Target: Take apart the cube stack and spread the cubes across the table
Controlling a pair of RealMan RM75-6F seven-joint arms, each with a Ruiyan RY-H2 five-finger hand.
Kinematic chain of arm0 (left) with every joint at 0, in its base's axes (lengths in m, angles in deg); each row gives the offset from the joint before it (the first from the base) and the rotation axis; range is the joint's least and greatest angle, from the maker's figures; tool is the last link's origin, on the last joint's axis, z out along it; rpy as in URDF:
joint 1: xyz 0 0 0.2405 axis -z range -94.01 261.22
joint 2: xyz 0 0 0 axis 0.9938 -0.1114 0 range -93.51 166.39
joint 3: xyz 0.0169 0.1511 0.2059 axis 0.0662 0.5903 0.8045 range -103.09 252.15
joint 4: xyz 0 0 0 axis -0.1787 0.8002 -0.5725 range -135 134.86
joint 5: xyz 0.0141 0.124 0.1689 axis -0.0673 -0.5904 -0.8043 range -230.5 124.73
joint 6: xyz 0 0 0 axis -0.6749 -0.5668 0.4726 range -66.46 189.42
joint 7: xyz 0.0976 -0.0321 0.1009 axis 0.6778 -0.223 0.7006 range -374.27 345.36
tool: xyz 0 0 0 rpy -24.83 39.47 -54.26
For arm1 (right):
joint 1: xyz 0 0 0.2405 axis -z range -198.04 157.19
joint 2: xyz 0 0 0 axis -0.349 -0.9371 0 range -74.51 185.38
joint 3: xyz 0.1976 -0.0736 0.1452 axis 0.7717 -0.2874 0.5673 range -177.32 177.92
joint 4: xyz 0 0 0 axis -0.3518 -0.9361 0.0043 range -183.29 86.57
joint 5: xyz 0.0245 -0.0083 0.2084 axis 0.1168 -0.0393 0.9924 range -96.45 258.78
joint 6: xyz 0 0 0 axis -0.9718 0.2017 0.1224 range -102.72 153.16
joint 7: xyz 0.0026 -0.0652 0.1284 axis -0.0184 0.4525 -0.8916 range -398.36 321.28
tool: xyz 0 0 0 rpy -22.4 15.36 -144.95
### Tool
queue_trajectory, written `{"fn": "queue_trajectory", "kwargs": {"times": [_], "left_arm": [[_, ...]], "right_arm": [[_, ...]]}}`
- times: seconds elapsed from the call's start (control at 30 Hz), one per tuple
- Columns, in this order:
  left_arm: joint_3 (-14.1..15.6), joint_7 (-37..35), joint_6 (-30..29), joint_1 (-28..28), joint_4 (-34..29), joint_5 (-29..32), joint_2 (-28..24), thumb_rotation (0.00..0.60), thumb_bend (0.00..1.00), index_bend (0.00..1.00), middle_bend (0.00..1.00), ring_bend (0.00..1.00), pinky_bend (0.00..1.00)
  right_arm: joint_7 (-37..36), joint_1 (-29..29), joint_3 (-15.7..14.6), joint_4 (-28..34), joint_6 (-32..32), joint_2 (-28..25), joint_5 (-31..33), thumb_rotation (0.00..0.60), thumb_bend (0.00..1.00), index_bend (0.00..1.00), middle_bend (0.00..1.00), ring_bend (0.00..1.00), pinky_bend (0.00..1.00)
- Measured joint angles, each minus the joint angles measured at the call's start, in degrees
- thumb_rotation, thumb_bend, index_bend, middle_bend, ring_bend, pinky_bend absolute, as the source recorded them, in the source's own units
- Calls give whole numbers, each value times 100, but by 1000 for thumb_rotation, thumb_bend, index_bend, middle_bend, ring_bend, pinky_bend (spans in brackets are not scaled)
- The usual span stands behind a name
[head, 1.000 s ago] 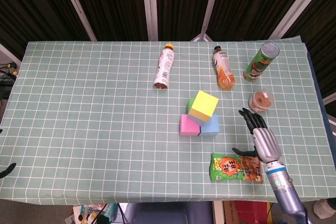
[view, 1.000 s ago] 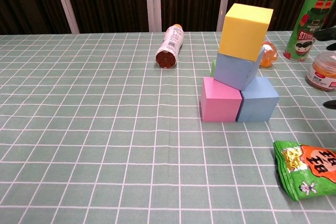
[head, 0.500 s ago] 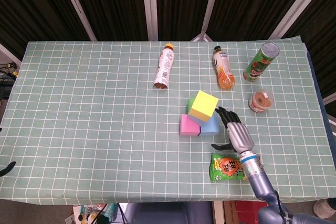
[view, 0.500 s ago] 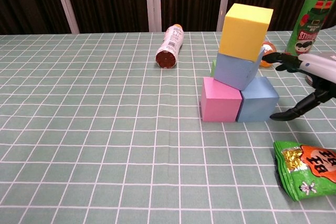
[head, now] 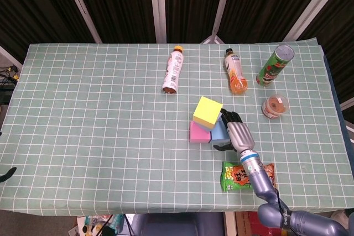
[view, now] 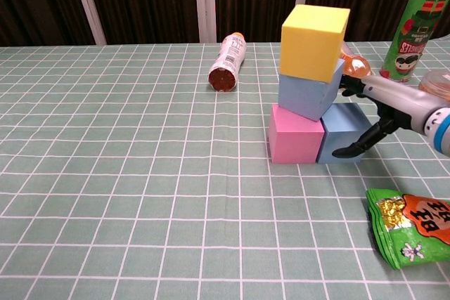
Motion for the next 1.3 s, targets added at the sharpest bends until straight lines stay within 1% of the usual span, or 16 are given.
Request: {"fn": "queue_trajectory", "kwargs": {"times": [0.03,0.13,0.2,0.3,0.4,0.47,0.6,0.73,0.87,1.07,1.17,1.3], "left_arm": [[-9,4,0,2,3,19,3,600,150,177,9,0,0],[-22,27,35,19,8,68,12,600,150,178,8,0,0],[-21,58,62,33,6,80,17,600,151,178,8,0,0],[-5,102,60,42,-1,45,27,600,150,178,8,0,0],[9,118,29,32,-11,24,36,600,150,179,8,0,0],[8,119,25,27,-17,37,35,600,150,179,8,0,0],[16,112,27,26,-26,31,24,600,150,179,8,0,0],[16,93,36,28,-24,40,15,600,150,179,8,0,0],[15,76,41,28,-29,54,4,600,150,179,8,0,0],[27,86,57,37,-36,41,9,600,150,179,8,0,0],[38,101,66,45,-40,24,13,600,150,179,8,0,0],[53,68,43,32,-43,-10,-2,600,150,179,8,0,0]], "right_arm": [[26,-20,4,-26,12,11,25,600,134,105,186,130,0],[101,-68,12,-86,46,33,111,600,134,168,298,198,0],[155,-101,19,-137,56,55,171,600,133,229,400,266,0],[227,-131,30,-219,-2,122,209,600,133,291,498,343,0],[343,-152,22,-294,-90,193,222,600,133,318,551,404,0],[427,-164,12,-334,-149,228,218,600,133,329,573,426,0],[682,-187,0,-451,-390,334,175,600,134,332,585,475,0],[734,-184,-12,-443,-486,356,146,600,134,332,585,480,0],[811,-189,-10,-315,-547,256,86,600,134,333,586,480,0],[929,-209,100,241,-650,15,79,600,134,333,586,480,0],[1225,-263,143,624,-721,-74,83,600,135,333,585,480,0],[1836,-409,219,1145,-818,-99,199,600,134,333,586,480,0]]}}
